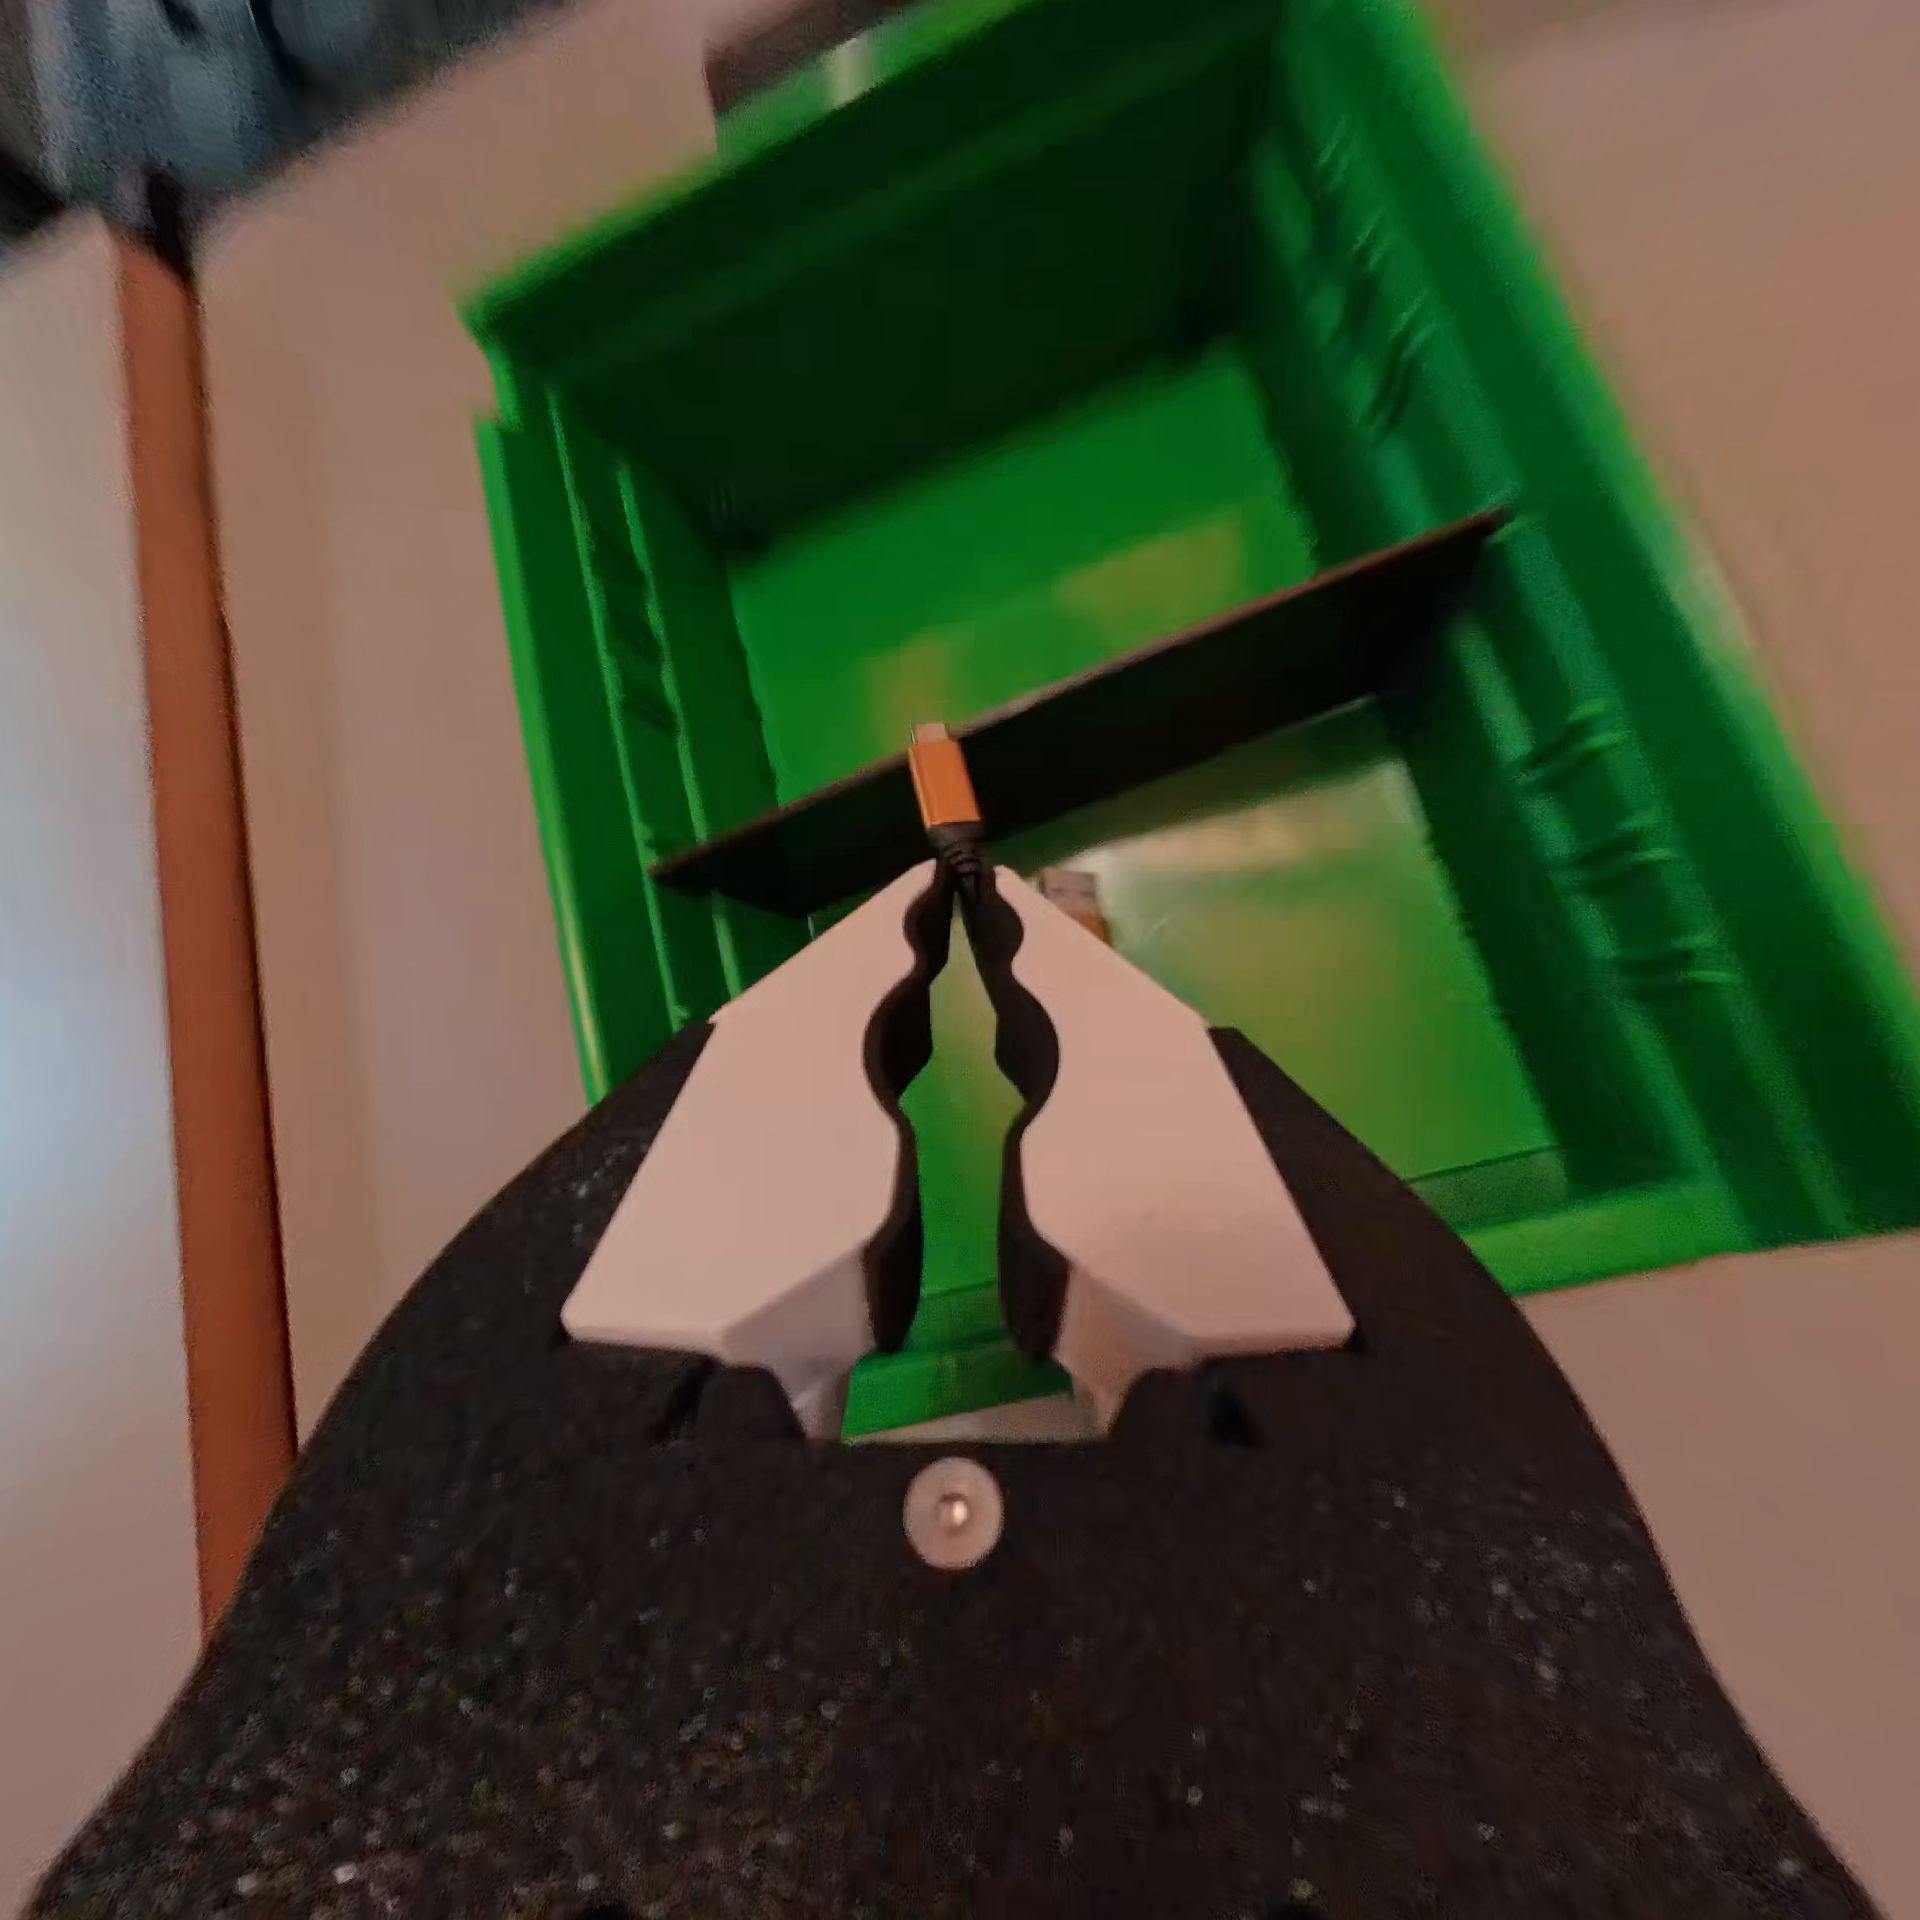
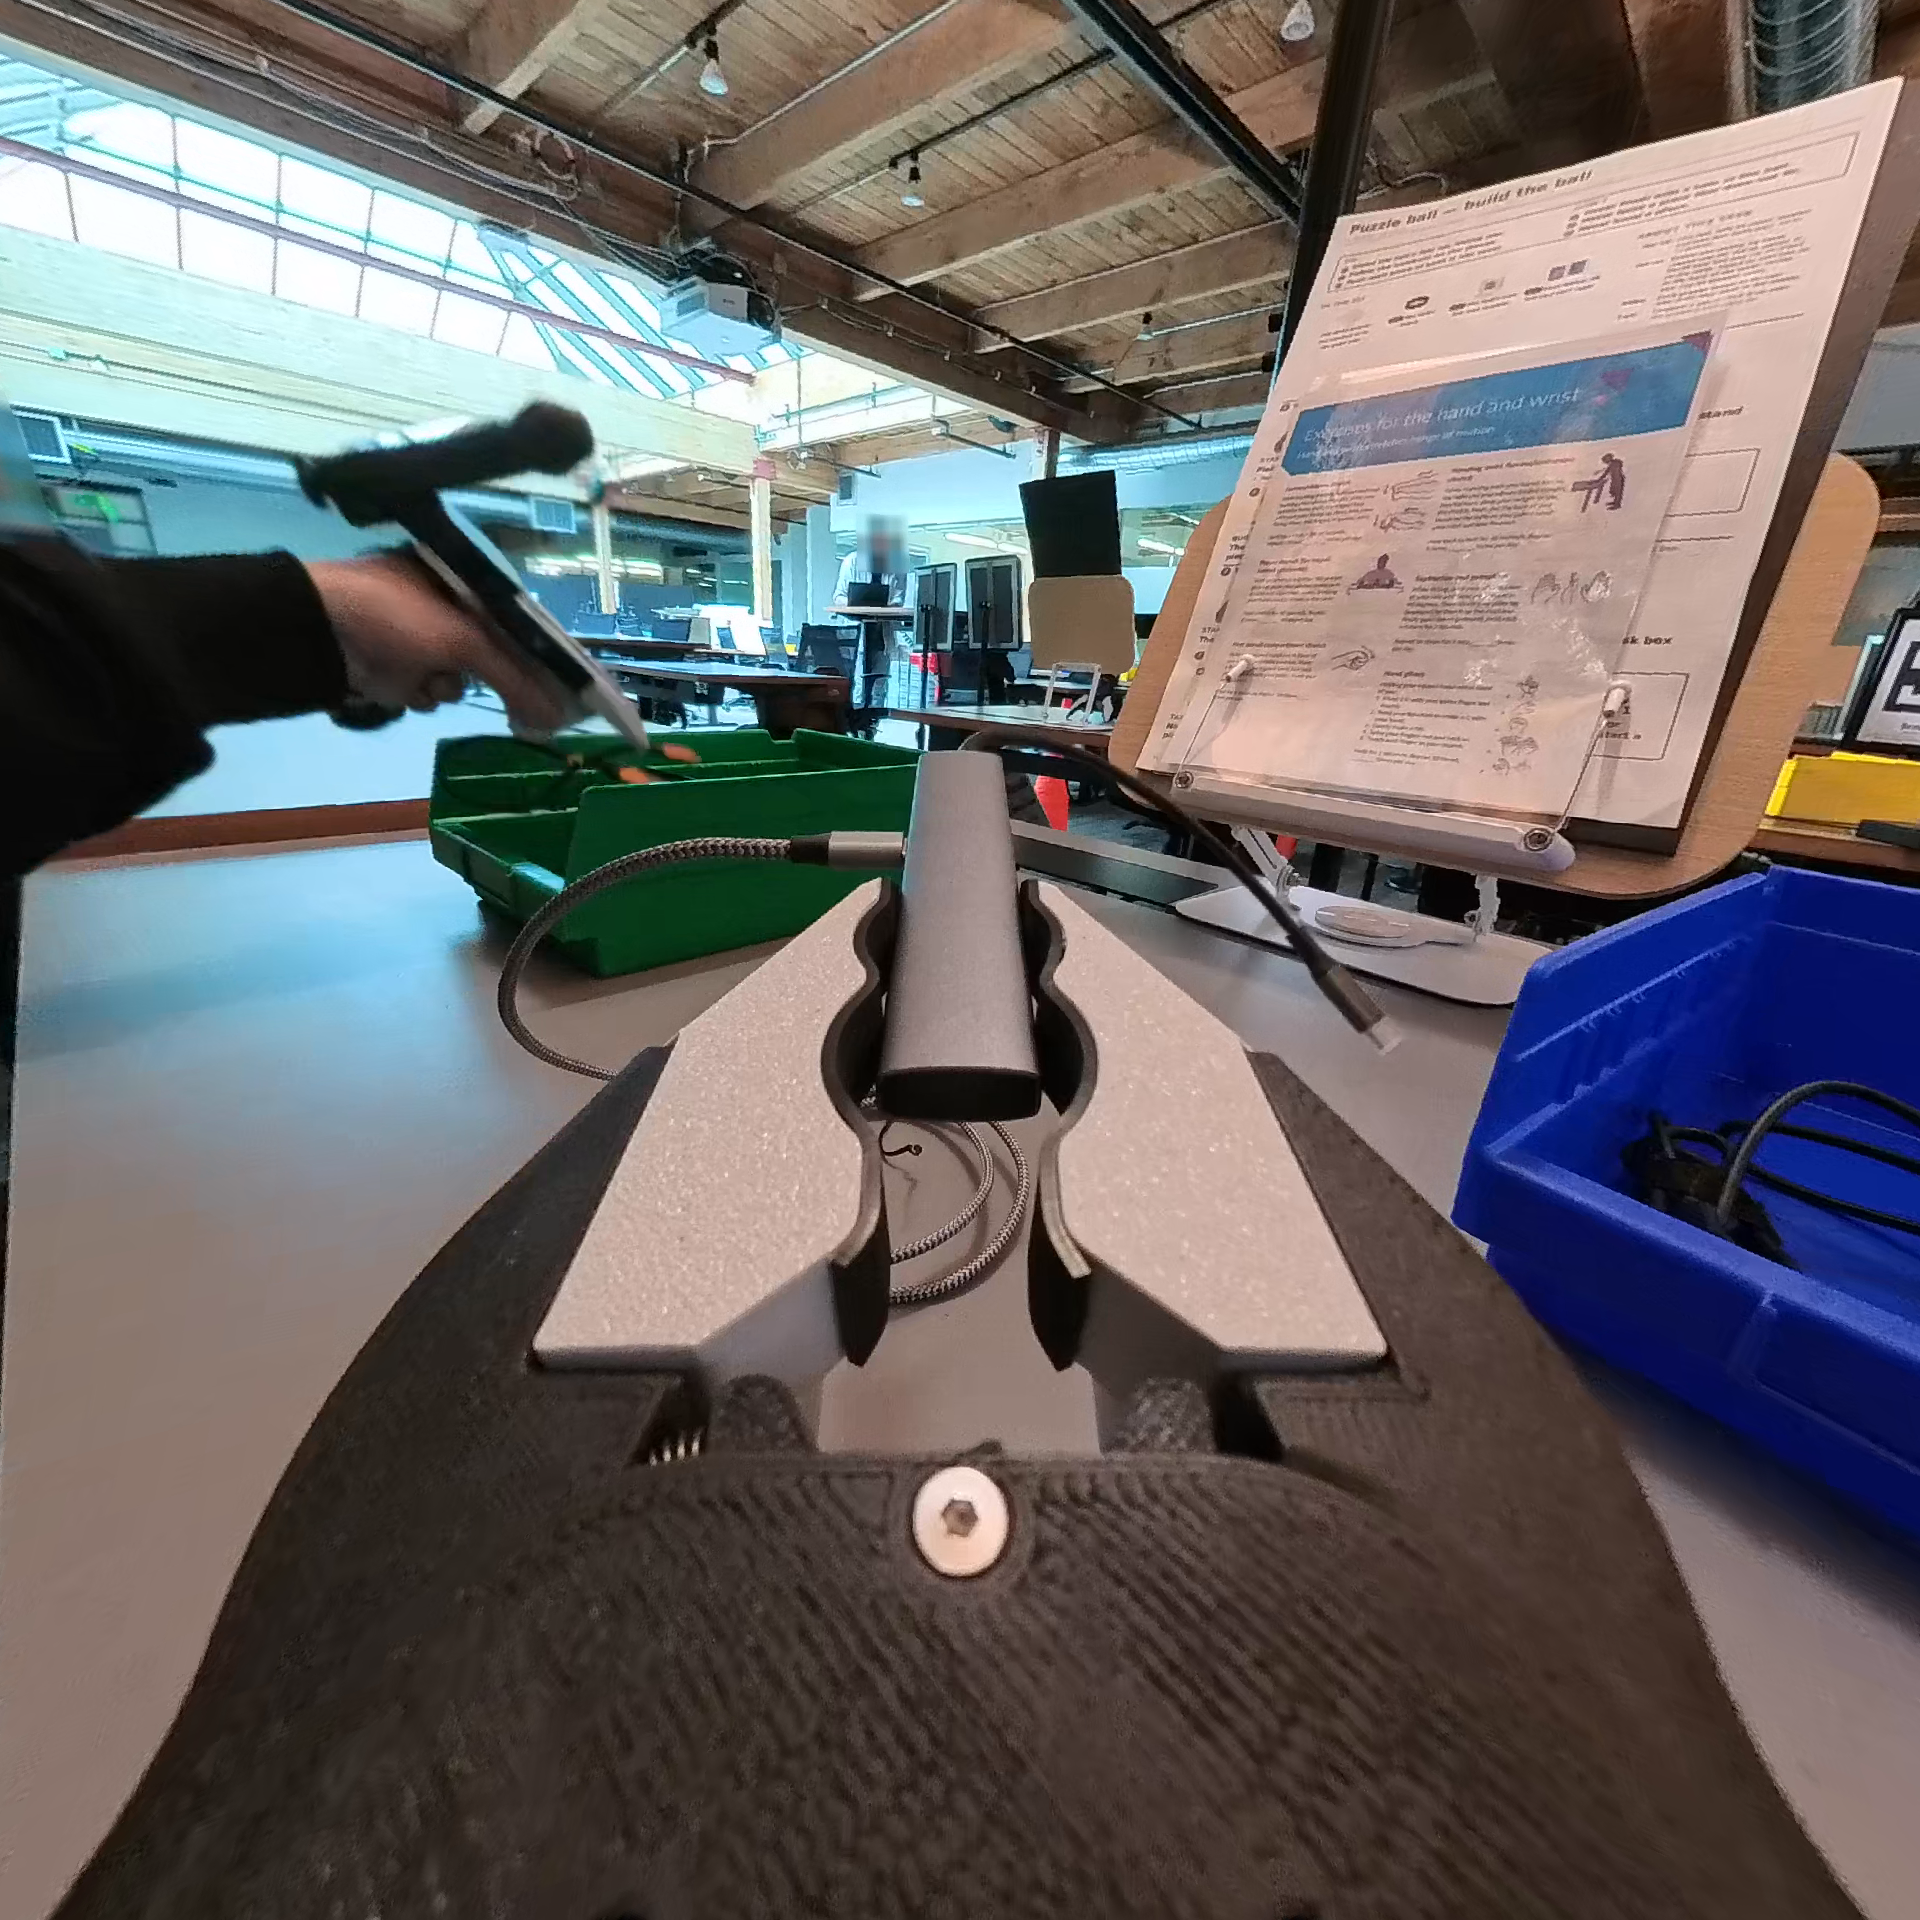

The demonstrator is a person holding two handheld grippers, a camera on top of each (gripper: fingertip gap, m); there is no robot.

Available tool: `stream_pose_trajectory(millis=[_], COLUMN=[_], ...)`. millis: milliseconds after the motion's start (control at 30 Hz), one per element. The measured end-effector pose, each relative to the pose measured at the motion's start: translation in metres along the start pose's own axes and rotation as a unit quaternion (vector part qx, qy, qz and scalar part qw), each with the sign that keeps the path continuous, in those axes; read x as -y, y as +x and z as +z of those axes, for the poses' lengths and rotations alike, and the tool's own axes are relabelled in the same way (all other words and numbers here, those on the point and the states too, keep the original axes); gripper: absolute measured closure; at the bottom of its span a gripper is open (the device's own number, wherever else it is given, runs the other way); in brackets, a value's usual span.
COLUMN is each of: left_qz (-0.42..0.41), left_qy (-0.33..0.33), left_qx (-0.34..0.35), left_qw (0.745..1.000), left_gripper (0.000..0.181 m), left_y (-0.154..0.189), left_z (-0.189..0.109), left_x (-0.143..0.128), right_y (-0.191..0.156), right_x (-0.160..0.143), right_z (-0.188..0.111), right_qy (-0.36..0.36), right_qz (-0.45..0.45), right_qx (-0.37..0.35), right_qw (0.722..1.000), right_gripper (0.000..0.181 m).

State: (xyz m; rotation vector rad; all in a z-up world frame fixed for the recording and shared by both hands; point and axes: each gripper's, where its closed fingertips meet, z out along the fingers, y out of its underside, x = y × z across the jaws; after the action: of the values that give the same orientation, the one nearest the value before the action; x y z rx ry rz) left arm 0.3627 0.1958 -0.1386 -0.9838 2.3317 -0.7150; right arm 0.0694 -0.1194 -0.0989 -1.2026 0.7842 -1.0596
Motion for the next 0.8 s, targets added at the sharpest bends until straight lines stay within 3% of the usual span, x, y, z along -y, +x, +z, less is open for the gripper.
stream_pose_trajectory(millis=[200,300,367,467,567,667,800], left_qz=[0.064,0.145,0.201,0.289,0.360,0.376,0.363], left_qy=[0.190,0.230,0.224,0.184,0.124,0.074,0.050], left_qx=[-0.054,-0.138,-0.213,-0.285,-0.309,-0.334,-0.355], left_qw=[0.978,0.952,0.929,0.895,0.871,0.861,0.860], left_gripper=[0.179,0.179,0.179,0.179,0.179,0.179,0.179], left_y=[0.036,0.089,0.136,0.203,0.251,0.282,0.302], left_z=[-0.097,-0.134,-0.145,-0.136,-0.101,-0.065,-0.040], left_x=[0.075,0.087,0.077,0.042,-0.005,-0.043,-0.069], right_y=[0.001,0.001,0.002,0.004,0.005,0.004,0.003], right_x=[0.001,0.001,0.002,0.003,0.004,0.004,0.004], right_z=[-0.001,-0.001,-0.002,-0.003,-0.004,-0.004,-0.004], right_qy=[0.003,0.005,0.008,0.014,0.017,0.016,0.016], right_qz=[0.002,0.004,0.008,0.016,0.019,0.017,0.016], right_qx=[-0.002,-0.001,-0.002,-0.003,-0.003,-0.001,0.001], right_qw=[1.000,1.000,1.000,1.000,1.000,1.000,1.000], right_gripper=[0.160,0.160,0.160,0.160,0.160,0.159,0.159])
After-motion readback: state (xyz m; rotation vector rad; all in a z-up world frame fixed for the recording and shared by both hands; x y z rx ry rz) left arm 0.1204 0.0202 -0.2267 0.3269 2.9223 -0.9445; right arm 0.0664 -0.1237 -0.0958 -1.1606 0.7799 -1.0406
